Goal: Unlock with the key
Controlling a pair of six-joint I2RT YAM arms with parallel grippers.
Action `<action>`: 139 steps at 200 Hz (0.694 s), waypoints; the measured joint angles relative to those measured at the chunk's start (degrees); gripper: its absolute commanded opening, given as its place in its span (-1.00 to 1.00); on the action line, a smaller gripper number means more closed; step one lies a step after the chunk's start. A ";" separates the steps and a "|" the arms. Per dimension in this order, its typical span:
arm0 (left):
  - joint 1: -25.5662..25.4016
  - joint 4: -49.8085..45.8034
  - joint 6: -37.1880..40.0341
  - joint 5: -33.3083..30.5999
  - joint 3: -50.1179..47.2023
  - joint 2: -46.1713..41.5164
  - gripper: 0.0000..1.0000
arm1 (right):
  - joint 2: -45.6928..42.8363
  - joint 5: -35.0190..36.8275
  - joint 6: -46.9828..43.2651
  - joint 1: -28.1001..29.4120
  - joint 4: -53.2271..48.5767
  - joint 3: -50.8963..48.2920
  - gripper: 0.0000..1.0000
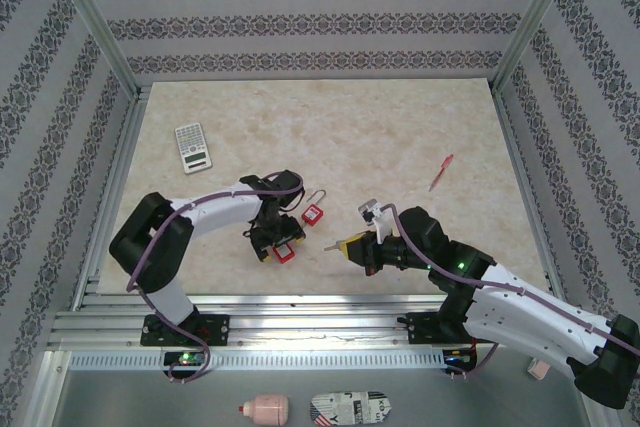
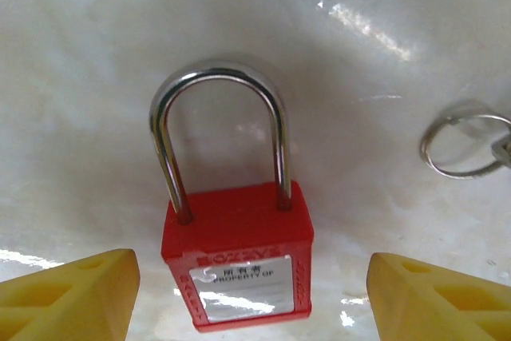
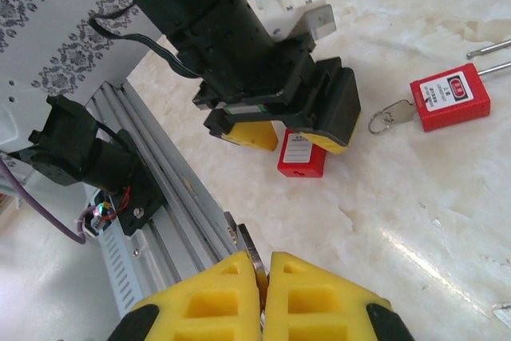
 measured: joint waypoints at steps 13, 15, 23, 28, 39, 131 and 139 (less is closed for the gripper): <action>0.00 0.46 -0.31 0.04 0.02 0.55 0.40 | 0.00 -0.11 0.00 0.24 0.31 -0.22 -1.00; 0.00 0.57 -0.33 0.04 0.02 0.63 0.39 | 0.00 -0.09 -0.02 0.28 0.31 -0.24 -1.00; 0.00 0.94 -0.42 0.20 0.04 0.92 0.36 | 0.00 -0.11 -0.02 0.26 0.35 -0.39 -1.00; 0.00 1.25 -0.46 0.28 0.04 1.16 0.34 | 0.00 -0.11 0.00 0.26 0.35 -0.46 -1.00; 0.00 1.77 -0.59 0.48 0.04 1.68 0.30 | 0.00 -0.11 0.00 0.26 0.33 -0.52 -1.00; 0.04 2.82 0.83 2.49 1.57 2.32 -0.74 | 1.18 0.22 0.20 0.81 1.44 -0.52 -1.00; 0.04 3.54 0.81 2.89 1.57 1.11 -0.81 | 1.20 0.61 0.26 1.31 1.86 -0.52 -1.00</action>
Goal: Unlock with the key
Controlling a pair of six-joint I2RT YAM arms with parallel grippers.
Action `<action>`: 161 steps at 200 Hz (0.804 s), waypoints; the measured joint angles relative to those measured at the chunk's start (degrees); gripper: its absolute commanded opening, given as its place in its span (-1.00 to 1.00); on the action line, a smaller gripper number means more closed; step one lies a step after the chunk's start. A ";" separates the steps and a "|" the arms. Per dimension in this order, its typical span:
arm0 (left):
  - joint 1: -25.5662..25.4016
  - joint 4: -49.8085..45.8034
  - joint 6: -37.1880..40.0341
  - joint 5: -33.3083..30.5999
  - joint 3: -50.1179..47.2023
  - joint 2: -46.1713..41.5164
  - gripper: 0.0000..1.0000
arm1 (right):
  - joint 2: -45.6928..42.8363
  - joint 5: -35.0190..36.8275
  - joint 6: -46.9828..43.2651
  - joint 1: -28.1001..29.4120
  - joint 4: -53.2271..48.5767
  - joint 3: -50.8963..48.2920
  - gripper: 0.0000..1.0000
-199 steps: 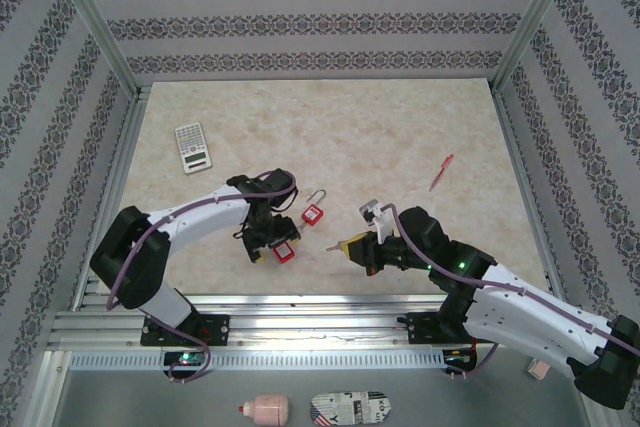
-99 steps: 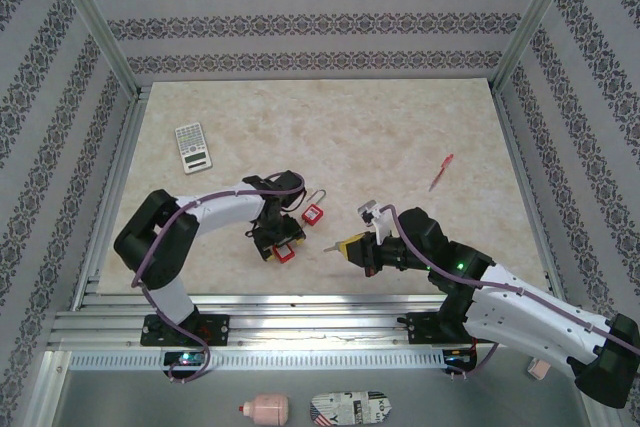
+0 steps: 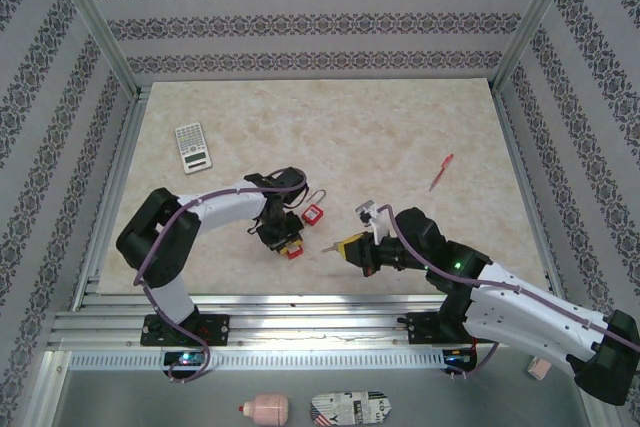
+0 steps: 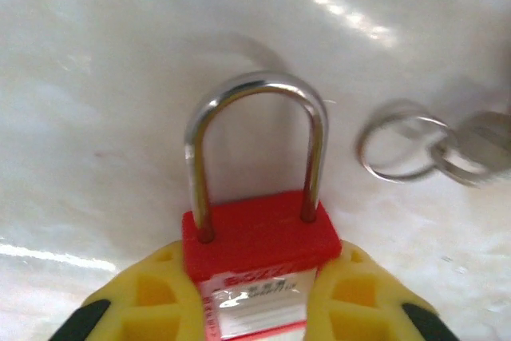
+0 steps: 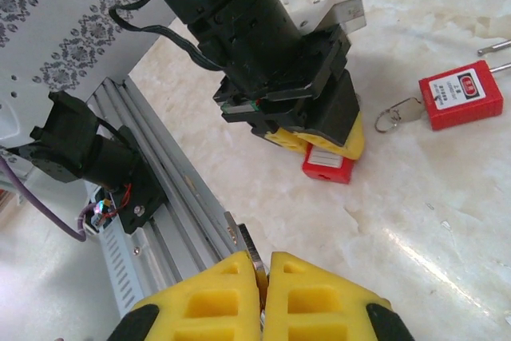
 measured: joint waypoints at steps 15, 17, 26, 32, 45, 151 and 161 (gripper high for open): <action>0.00 3.30 0.04 -0.11 -0.04 -4.07 -0.92 | -0.02 1.31 0.22 0.96 1.75 0.00 -1.00; 0.00 3.93 0.04 -0.15 -0.15 -4.55 -0.94 | 0.00 1.53 0.17 1.14 1.97 0.00 -1.00; 0.02 6.58 -0.42 -0.81 -0.63 -6.84 -0.99 | 0.07 2.82 0.15 1.62 2.67 0.22 -1.00; 0.04 8.70 -0.55 -1.31 -1.22 -8.50 -1.00 | 0.17 3.67 -0.07 1.95 2.78 0.55 -1.00; 0.37 13.11 -1.51 -2.75 -2.78 -12.81 -1.00 | 0.92 5.53 -0.59 2.40 3.17 1.88 -1.00; 0.63 19.63 -5.86 -3.87 -3.78 -23.71 -0.06 | 9.64 13.62 -5.38 1.03 -0.61 16.37 -1.00; 0.00 19.28 -7.04 -3.63 -4.74 -23.65 0.11 | 9.31 14.29 -5.86 0.72 -2.67 16.52 -1.00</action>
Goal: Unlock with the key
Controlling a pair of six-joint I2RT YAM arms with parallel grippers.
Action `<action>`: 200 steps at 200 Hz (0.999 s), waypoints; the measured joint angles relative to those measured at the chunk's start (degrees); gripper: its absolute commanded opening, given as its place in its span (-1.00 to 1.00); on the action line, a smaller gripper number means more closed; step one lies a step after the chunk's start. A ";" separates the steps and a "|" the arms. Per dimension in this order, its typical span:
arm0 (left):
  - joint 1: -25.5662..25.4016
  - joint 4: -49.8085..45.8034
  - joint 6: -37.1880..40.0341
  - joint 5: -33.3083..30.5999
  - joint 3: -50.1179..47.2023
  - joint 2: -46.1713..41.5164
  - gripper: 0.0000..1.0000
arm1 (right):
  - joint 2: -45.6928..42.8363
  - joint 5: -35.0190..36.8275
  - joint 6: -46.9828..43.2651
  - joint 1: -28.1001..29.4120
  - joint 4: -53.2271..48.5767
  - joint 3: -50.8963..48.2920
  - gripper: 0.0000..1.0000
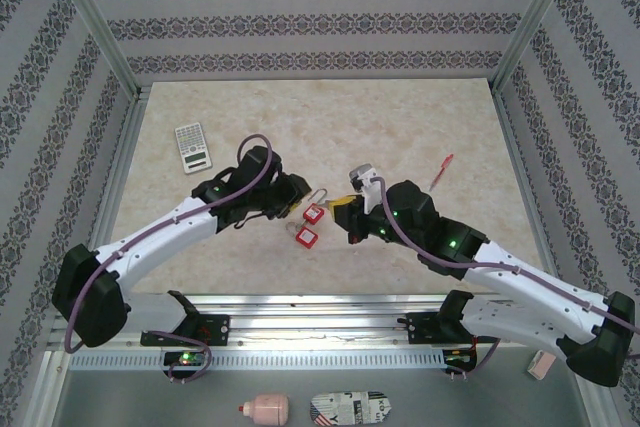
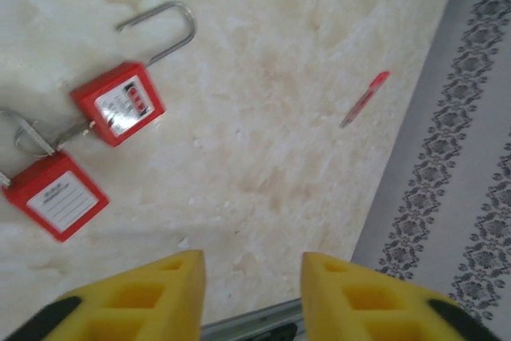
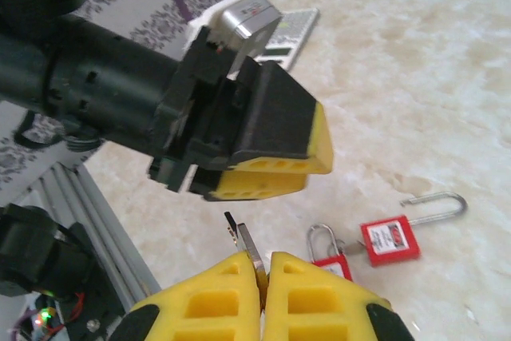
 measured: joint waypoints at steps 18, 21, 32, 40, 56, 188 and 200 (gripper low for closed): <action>-1.92 -1.03 -1.97 0.24 -2.43 0.94 0.24 | -1.95 0.61 -0.48 -1.31 -3.41 -0.35 -1.00; -2.21 -1.40 -1.97 0.33 -2.62 1.38 0.27 | -2.43 0.70 -0.48 -1.49 -3.78 -0.50 -1.00; -3.30 -3.28 -2.43 0.28 -2.82 3.56 0.29 | -4.94 0.76 -0.44 -2.14 -4.55 -1.75 -1.00; -3.93 -4.20 -2.49 0.28 -2.73 5.35 0.31 | -6.86 0.81 -0.31 -2.45 -4.94 -2.86 -1.00; -5.01 -6.23 -2.51 0.35 -2.05 9.68 0.32 | -10.16 0.76 0.46 -2.69 -5.55 -5.07 -1.00; -5.77 -19.26 -0.09 -3.58 12.90 29.09 0.44 | -17.33 -5.38 2.34 -2.69 -5.62 -10.78 -1.00; -5.77 -19.98 -0.09 -4.11 12.96 29.90 0.43 | -17.68 -6.03 2.32 -2.69 -5.44 -11.10 -1.00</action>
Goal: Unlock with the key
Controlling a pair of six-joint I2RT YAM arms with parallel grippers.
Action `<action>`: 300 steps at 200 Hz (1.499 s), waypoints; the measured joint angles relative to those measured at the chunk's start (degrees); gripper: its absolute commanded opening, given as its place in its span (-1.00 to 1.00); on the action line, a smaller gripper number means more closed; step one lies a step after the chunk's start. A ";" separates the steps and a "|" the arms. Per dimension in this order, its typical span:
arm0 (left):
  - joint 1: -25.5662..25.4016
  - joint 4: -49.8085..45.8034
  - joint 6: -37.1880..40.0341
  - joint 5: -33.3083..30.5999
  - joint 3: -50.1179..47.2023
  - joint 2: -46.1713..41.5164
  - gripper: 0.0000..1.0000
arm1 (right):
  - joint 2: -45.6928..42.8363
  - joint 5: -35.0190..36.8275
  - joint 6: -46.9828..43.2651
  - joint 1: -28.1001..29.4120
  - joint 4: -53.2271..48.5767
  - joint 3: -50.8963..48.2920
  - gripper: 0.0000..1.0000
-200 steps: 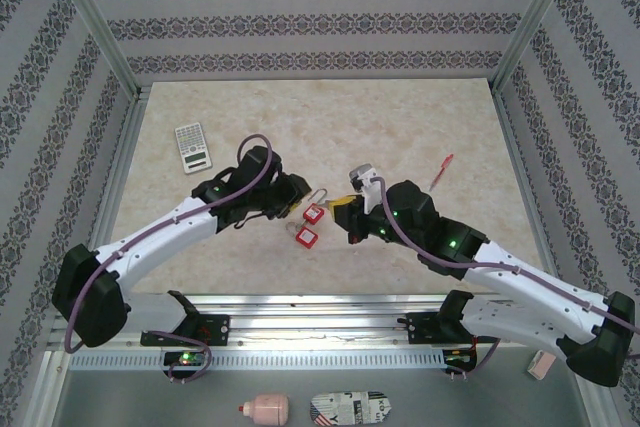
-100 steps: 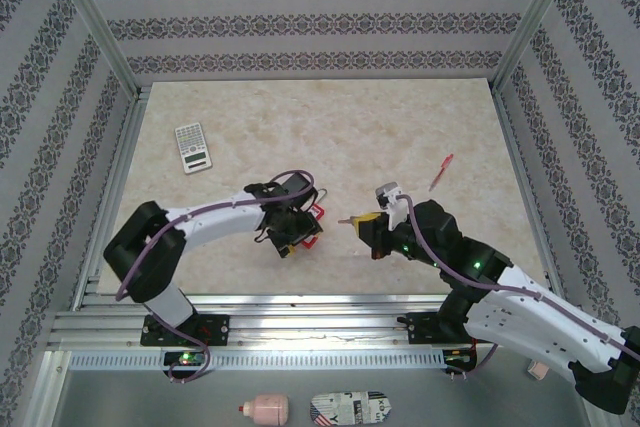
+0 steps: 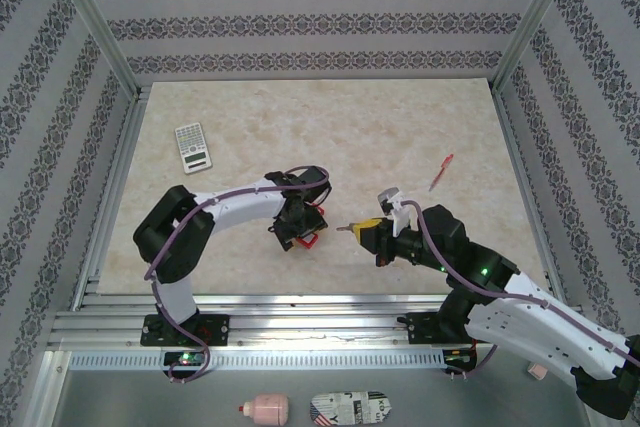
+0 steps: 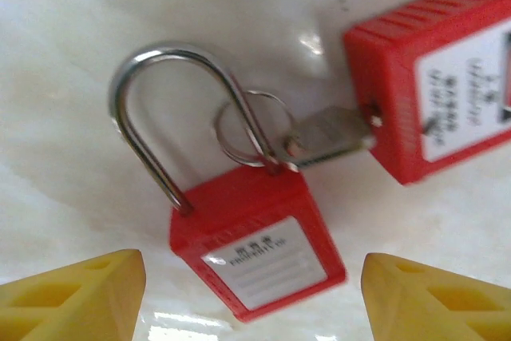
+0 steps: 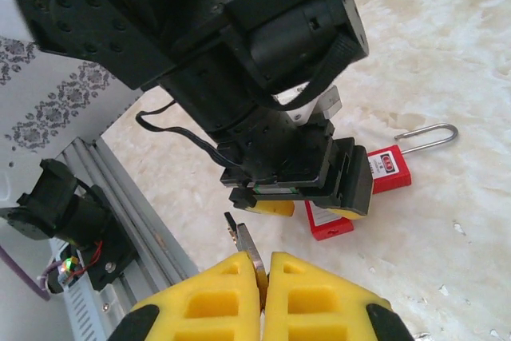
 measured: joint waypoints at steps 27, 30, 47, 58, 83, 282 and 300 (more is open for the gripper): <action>0.00 -0.66 0.00 -0.94 1.44 2.75 0.42 | -1.11 -0.48 -0.15 0.00 0.00 -0.90 -1.00; 0.00 -0.87 0.00 -0.98 1.70 3.04 0.41 | -1.20 -0.52 -0.15 0.00 -0.02 -0.94 -1.00; -0.02 -2.34 0.02 -1.18 3.02 3.98 0.35 | -1.97 -0.70 -0.20 0.00 -0.09 -1.18 -1.00; -0.02 -3.10 0.02 -1.22 3.67 4.52 0.31 | -2.49 -0.70 -0.24 0.00 -0.17 -1.20 -1.00; -0.02 -4.44 0.28 -1.40 4.17 4.92 0.11 | -3.45 -0.70 -0.63 0.00 -0.22 -1.40 -1.00; -3.58 18.82 -1.95 -9.79 -16.76 -39.12 -1.00 | 5.81 0.20 1.92 3.21 7.13 1.64 -1.00; -2.58 25.62 -3.10 -9.92 -18.62 -40.52 -1.00 | 9.64 1.11 1.31 3.93 9.27 4.72 -1.00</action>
